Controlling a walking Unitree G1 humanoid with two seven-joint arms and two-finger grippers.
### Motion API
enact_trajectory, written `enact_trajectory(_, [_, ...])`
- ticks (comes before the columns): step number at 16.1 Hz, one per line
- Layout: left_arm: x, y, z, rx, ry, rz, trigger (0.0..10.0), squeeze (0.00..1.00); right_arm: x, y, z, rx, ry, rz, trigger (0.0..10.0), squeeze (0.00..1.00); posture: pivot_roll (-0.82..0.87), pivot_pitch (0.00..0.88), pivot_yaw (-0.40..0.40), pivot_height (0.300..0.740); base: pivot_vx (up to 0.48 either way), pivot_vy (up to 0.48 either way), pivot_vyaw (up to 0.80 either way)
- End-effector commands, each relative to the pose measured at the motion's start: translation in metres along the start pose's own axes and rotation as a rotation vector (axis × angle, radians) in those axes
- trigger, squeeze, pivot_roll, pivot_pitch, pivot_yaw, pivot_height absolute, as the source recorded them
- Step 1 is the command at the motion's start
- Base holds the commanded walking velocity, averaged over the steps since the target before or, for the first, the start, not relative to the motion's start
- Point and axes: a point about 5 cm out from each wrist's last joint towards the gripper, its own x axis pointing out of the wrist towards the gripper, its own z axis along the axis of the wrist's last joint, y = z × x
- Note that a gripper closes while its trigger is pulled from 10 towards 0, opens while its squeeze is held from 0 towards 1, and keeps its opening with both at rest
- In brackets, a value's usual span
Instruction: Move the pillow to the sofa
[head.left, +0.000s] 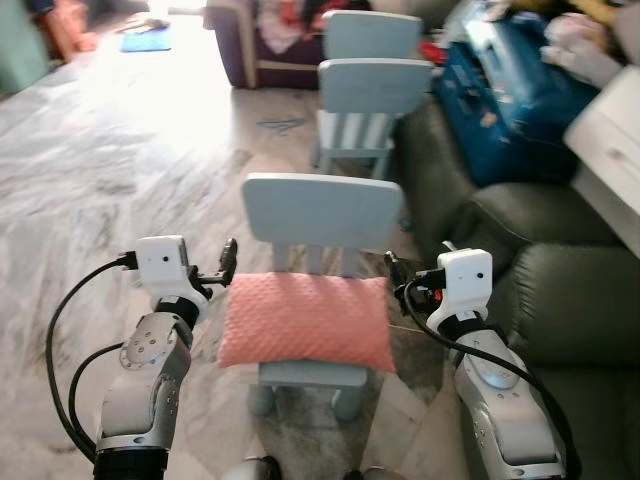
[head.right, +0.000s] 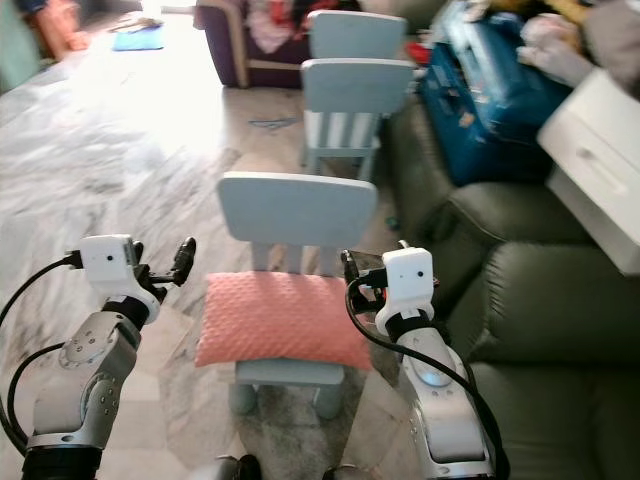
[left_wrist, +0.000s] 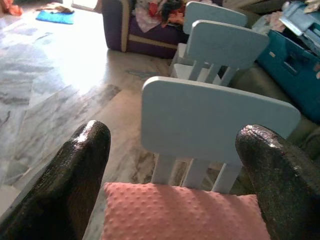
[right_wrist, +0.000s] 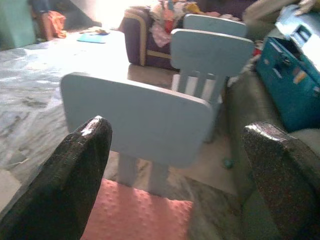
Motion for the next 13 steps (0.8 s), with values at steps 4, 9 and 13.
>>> enact_trajectory(4, [-0.002, 0.001, 0.003, 0.102, -0.034, 0.007, 10.0, 0.00, -0.001, -0.002, -0.001, 0.011, 0.002, -0.011, 10.0, 0.00, -0.09, 0.146, -0.032, 0.740, 0.000, 0.000, 0.00])
enact_trajectory(9, [-0.005, 0.022, 0.007, 0.169, -0.072, 0.106, 10.0, 0.00, 0.000, 0.002, 0.011, 0.064, -0.060, 0.017, 10.0, 0.00, -0.08, 0.138, -0.029, 0.740, 0.000, 0.000, 0.00])
enact_trajectory(13, [-0.009, 0.025, 0.001, 0.155, -0.065, 0.106, 10.0, 0.00, -0.001, 0.007, 0.010, 0.079, -0.057, 0.048, 10.0, 0.00, -0.08, 0.134, -0.028, 0.740, 0.000, 0.000, 0.00])
